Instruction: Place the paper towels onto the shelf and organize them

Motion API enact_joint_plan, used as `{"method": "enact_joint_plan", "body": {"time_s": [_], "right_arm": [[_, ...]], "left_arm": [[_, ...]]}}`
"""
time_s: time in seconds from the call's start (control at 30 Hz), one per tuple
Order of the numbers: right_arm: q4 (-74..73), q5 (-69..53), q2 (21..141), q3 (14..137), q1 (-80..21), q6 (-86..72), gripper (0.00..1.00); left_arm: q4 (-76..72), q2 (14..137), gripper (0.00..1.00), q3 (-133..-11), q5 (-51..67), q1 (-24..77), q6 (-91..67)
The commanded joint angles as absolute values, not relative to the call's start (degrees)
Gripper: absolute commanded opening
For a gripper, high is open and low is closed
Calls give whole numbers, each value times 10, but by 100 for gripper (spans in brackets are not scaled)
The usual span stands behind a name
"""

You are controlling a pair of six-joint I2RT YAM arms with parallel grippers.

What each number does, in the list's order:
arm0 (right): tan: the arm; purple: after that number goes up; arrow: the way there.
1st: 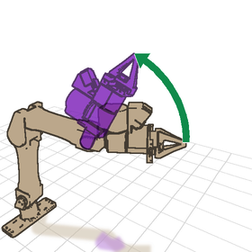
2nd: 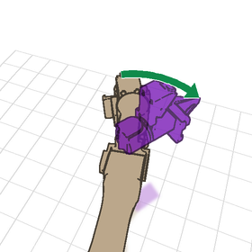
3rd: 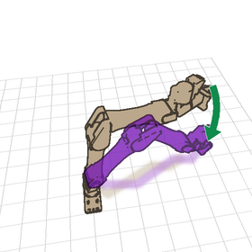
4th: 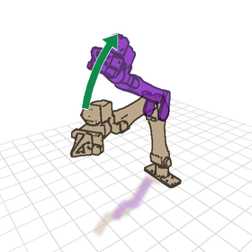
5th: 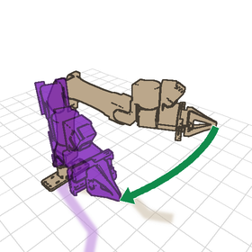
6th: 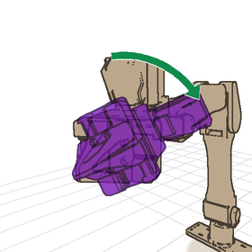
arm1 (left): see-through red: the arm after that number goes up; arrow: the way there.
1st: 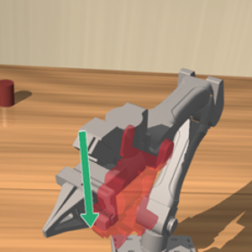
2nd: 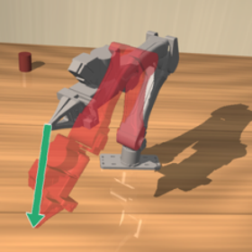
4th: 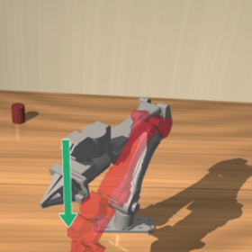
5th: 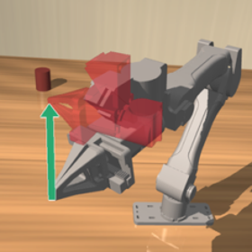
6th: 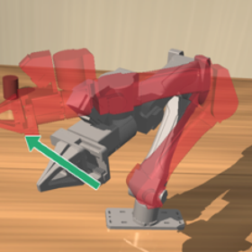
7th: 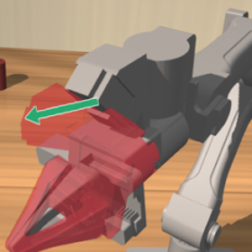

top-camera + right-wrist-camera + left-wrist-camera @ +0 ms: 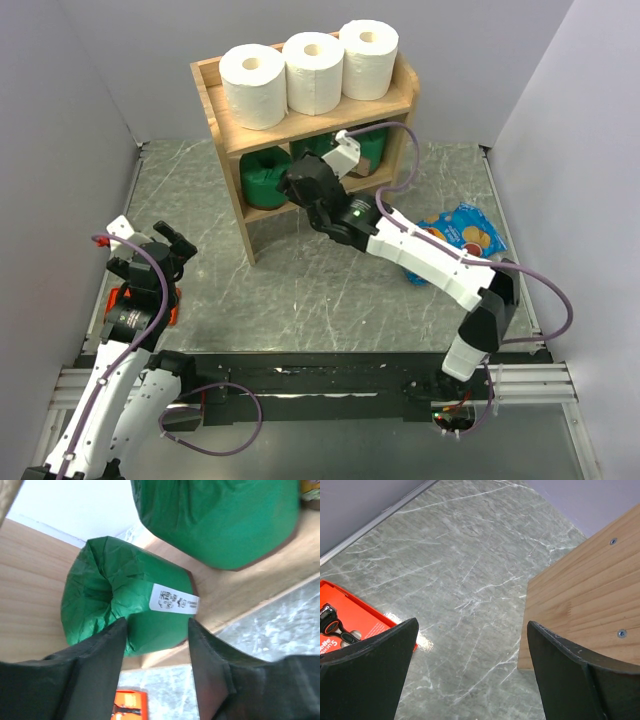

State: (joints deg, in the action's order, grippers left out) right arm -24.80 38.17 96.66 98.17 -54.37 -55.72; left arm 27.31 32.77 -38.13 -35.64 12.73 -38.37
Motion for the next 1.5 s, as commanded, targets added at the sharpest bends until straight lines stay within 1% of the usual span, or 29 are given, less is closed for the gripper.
{"method": "enact_joint_plan", "body": {"time_s": [0.0, 0.03, 0.17, 0.2, 0.3, 0.63, 0.7, 0.83, 0.93, 1.2, 1.47], "right_arm": [[-196, 407, 909, 938, -557, -481, 53], [-171, 411, 904, 918, -562, -471, 49], [-82, 364, 888, 865, -563, -400, 49], [-81, 360, 890, 866, -563, -385, 49], [-67, 337, 893, 864, -564, -360, 55], [-43, 302, 904, 861, -563, -322, 55], [-35, 293, 904, 857, -563, -314, 51], [-27, 287, 912, 844, -563, -314, 38], [-18, 290, 918, 835, -563, -309, 33], [38, 268, 941, 827, -545, -308, 31], [43, 248, 987, 863, -528, -308, 31]], "left_arm": [[256, 328, 96, -379, -359, 129, -377], [257, 328, 97, -379, -359, 129, -377], [258, 329, 96, -379, -359, 129, -377], [258, 329, 96, -380, -359, 129, -377], [257, 328, 96, -379, -359, 129, -376], [256, 327, 96, -378, -359, 129, -374], [255, 326, 96, -378, -359, 129, -374], [256, 326, 96, -378, -359, 129, -374], [255, 324, 96, -378, -358, 129, -373], [256, 325, 96, -378, -361, 129, -374], [258, 330, 96, -379, -366, 129, -374]]}}
